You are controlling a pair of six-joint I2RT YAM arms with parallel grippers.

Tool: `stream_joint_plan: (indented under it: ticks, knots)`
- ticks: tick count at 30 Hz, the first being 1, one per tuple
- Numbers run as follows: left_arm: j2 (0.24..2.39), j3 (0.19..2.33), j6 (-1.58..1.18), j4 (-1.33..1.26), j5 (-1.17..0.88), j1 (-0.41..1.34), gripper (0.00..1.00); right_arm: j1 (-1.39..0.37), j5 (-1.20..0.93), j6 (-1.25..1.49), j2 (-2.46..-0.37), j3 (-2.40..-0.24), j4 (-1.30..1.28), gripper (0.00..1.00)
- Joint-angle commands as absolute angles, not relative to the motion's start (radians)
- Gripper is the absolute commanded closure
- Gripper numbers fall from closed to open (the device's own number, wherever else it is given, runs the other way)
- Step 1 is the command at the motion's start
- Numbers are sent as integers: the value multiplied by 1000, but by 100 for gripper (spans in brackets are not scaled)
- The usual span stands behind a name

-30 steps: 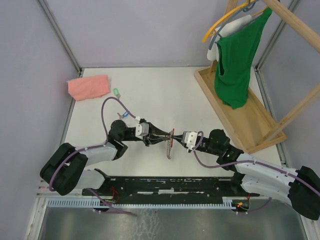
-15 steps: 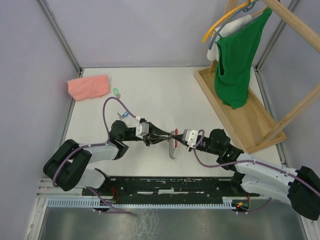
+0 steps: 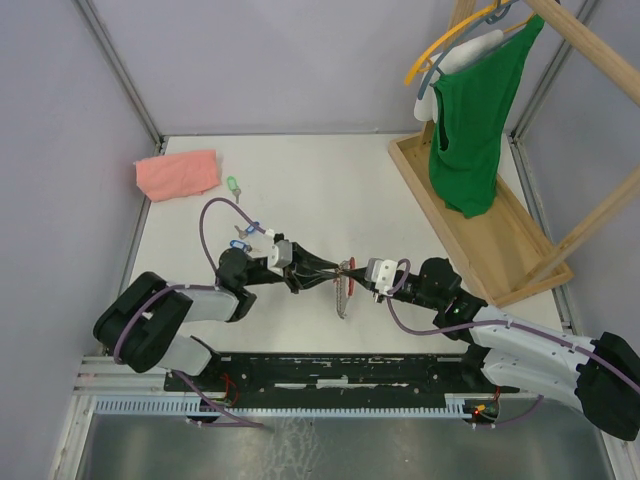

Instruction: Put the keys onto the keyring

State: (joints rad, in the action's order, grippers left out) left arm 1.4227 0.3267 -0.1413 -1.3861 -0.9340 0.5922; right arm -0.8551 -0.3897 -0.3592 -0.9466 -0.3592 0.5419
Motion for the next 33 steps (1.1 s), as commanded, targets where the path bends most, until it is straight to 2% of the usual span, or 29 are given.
stream_joint_plan:
  ticks: [1,9,14,16,20,22,25,28,30,33]
  knots:
    - [1461,298,-248,-1510,-924,575,68,-853,-415,-341,-930,-401,734,100]
    - [1496,316,-282,-1541,-963,575,66,-853,-433,-330,-944,-409,739,99]
    - [1489,316,-284,-1554,-977,576,69,-852,-450,-319,-967,-416,750,99]
    - [1487,317,-281,-1554,-984,574,73,-853,-454,-318,-976,-419,750,99]
    - [1481,316,-276,-1552,-1001,575,95,-853,-438,-322,-978,-422,740,99]
    - [1458,303,-250,-1534,-988,575,97,-853,-420,-340,-970,-430,691,99]
    - [1374,309,-154,-1356,-953,577,97,-853,-398,-388,-952,-456,553,99]
    - [1244,366,51,-942,-884,598,97,-853,-369,-418,-931,-494,399,96]
    - [1166,400,179,-717,-808,624,97,-852,-352,-439,-921,-527,298,89]
    - [1085,425,254,-552,-747,634,97,-852,-342,-476,-924,-588,149,78]
